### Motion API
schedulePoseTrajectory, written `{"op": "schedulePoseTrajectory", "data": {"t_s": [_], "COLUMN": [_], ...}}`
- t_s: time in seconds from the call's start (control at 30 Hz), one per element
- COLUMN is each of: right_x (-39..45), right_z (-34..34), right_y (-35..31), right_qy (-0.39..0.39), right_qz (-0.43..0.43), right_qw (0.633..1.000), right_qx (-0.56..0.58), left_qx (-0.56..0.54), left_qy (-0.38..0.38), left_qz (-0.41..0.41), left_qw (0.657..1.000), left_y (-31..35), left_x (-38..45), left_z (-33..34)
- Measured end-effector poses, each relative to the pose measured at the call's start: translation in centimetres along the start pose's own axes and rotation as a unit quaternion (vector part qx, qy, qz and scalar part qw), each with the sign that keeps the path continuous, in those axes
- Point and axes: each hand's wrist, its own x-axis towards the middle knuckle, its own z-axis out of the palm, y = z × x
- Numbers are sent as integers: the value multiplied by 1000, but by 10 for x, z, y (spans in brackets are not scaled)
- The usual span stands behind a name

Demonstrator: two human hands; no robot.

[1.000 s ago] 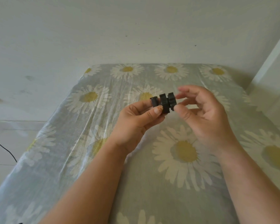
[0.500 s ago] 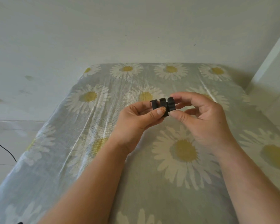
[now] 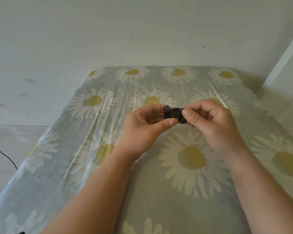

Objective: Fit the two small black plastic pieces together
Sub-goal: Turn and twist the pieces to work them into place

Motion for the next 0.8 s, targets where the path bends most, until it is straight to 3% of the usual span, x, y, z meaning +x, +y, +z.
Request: {"op": "schedulePoseTrajectory", "data": {"t_s": [0.2,0.33,0.53,0.7,0.8], "right_x": [2,3,-3,-4,-4], "right_z": [-2,-1,7,9,10], "right_y": [4,6,5,4,3], "right_qy": [-45,-41,23,-1,-7], "right_qz": [56,75,-46,-177,-185], "right_qw": [995,993,997,969,965], "right_qx": [69,85,-53,-175,-186], "left_qx": [70,36,-101,-179,-183], "left_qy": [-5,-6,-6,-26,-36], "left_qz": [31,19,-83,-174,-188], "left_qw": [997,999,991,968,964], "left_y": [1,1,-4,-6,-6], "left_x": [-2,-1,6,8,8], "left_z": [1,1,-7,-12,-12]}}
